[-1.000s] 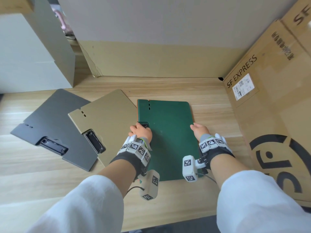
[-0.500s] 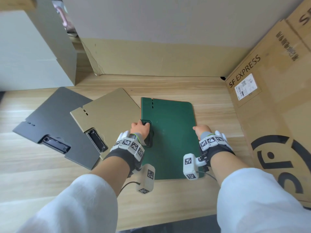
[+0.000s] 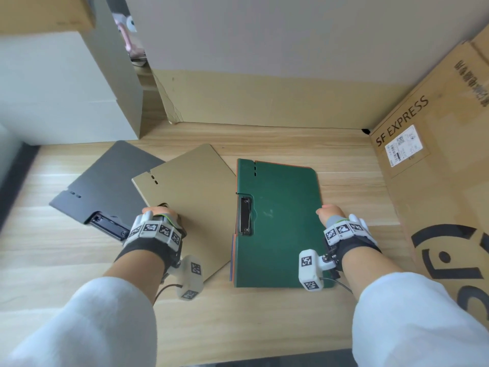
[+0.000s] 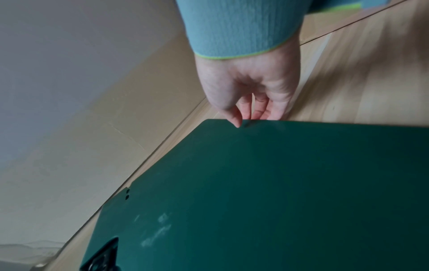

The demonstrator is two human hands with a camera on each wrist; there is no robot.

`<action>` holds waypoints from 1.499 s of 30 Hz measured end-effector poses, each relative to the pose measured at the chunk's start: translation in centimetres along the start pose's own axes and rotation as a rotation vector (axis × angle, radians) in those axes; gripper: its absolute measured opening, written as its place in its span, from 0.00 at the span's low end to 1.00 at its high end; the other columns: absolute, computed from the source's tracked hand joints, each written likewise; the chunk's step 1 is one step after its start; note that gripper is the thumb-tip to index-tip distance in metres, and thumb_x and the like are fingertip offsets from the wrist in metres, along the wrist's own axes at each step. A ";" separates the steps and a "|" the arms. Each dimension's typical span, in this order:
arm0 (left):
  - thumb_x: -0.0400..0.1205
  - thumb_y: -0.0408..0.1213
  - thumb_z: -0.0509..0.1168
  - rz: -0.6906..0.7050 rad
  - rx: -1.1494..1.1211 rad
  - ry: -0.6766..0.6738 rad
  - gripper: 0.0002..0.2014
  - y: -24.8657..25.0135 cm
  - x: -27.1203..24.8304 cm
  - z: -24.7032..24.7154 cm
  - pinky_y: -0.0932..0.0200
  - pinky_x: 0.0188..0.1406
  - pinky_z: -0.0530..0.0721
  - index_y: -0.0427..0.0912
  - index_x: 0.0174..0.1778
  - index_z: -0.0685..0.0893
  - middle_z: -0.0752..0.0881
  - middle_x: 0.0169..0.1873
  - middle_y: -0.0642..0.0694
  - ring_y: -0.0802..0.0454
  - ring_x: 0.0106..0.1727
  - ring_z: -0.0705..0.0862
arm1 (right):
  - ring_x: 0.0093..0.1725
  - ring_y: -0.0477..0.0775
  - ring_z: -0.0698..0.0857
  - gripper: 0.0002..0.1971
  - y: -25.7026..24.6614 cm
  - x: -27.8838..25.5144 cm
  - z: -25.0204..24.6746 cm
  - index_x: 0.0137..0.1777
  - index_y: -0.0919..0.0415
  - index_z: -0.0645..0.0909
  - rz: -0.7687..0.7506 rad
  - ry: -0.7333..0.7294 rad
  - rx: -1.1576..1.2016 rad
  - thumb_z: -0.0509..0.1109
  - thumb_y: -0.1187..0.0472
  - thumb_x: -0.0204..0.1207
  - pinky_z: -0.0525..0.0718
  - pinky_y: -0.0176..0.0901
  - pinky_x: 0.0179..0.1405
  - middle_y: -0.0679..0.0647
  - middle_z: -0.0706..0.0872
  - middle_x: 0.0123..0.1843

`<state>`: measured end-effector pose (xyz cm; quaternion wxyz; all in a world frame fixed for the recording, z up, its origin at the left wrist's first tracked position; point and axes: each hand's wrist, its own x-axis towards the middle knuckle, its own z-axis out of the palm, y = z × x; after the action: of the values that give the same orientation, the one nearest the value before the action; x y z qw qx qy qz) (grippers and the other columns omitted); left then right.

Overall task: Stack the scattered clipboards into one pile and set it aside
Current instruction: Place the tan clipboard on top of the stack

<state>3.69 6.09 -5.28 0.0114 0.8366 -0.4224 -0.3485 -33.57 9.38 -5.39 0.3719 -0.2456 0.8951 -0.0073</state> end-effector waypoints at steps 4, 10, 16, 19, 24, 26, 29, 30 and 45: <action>0.83 0.42 0.59 -0.197 0.023 0.046 0.21 1.5 -0.6 -0.2 0.48 0.68 0.74 0.30 0.67 0.73 0.76 0.67 0.33 0.38 0.71 0.74 | 0.75 0.63 0.73 0.23 0.4 0.0 0.2 0.78 0.61 0.67 -0.003 -0.005 -0.002 0.56 0.64 0.82 0.70 0.45 0.71 0.59 0.72 0.78; 0.84 0.37 0.59 -0.140 -0.250 0.106 0.29 2.5 0.2 -0.8 0.52 0.64 0.74 0.31 0.79 0.58 0.73 0.73 0.30 0.37 0.73 0.76 | 0.75 0.63 0.73 0.24 0.5 0.6 0.3 0.78 0.59 0.67 -0.012 -0.019 -0.005 0.56 0.64 0.82 0.69 0.46 0.72 0.58 0.71 0.78; 0.84 0.36 0.55 -0.016 -0.362 0.181 0.25 2.2 1.9 -4.5 0.39 0.70 0.72 0.29 0.75 0.59 0.75 0.71 0.27 0.31 0.71 0.76 | 0.74 0.62 0.74 0.22 -0.1 -0.3 0.2 0.75 0.64 0.70 0.024 -0.031 -0.051 0.56 0.64 0.81 0.69 0.45 0.72 0.59 0.73 0.77; 0.84 0.36 0.56 0.072 -0.279 0.209 0.25 1.1 2.9 -7.6 0.37 0.70 0.72 0.28 0.74 0.59 0.74 0.70 0.25 0.29 0.70 0.75 | 0.76 0.56 0.73 0.33 1.3 3.2 1.3 0.73 0.59 0.71 0.002 -0.046 -0.130 0.58 0.51 0.65 0.66 0.47 0.78 0.55 0.73 0.77; 0.84 0.37 0.57 0.113 -0.228 0.216 0.25 0.6 4.3 -11.8 0.40 0.69 0.72 0.25 0.72 0.65 0.75 0.70 0.24 0.29 0.70 0.75 | 0.73 0.58 0.76 0.33 3.1 10.3 3.4 0.67 0.58 0.76 -0.002 -0.009 -0.268 0.54 0.51 0.59 0.69 0.52 0.76 0.56 0.77 0.73; 0.83 0.39 0.58 0.127 -0.207 0.171 0.24 1.2 4.2 -12.0 0.39 0.66 0.75 0.25 0.70 0.68 0.77 0.67 0.23 0.28 0.67 0.78 | 0.72 0.57 0.76 0.34 2.9 10.7 3.5 0.67 0.58 0.76 0.005 -0.032 -0.248 0.54 0.50 0.59 0.69 0.52 0.75 0.55 0.77 0.73; 0.84 0.39 0.58 0.190 -0.159 0.078 0.25 2.9 2.3 -9.9 0.43 0.67 0.74 0.26 0.72 0.66 0.77 0.67 0.25 0.30 0.68 0.77 | 0.70 0.60 0.78 0.26 0.7 4.3 1.9 0.68 0.63 0.75 -0.032 -0.037 -0.166 0.57 0.53 0.71 0.71 0.46 0.72 0.58 0.78 0.71; 0.84 0.39 0.59 0.223 -0.148 0.044 0.25 3.6 1.5 -8.6 0.44 0.67 0.74 0.26 0.72 0.65 0.77 0.67 0.25 0.31 0.68 0.78 | 0.69 0.62 0.79 0.22 -0.2 2.0 1.6 0.68 0.65 0.75 -0.044 -0.066 -0.118 0.57 0.58 0.77 0.73 0.44 0.68 0.60 0.79 0.69; 0.82 0.37 0.61 0.290 -0.029 -0.092 0.23 9.7 -5.5 5.4 0.44 0.69 0.73 0.29 0.71 0.69 0.69 0.72 0.31 0.30 0.70 0.74 | 0.51 0.58 0.77 0.18 -0.2 -1.0 1.8 0.68 0.60 0.79 -0.051 -0.219 0.438 0.61 0.60 0.79 0.79 0.47 0.58 0.58 0.78 0.47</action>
<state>-8.50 5.31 -3.21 0.0545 0.7497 -0.5338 -0.3873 -31.67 9.93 -6.05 0.5107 -0.1810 0.8201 -0.1840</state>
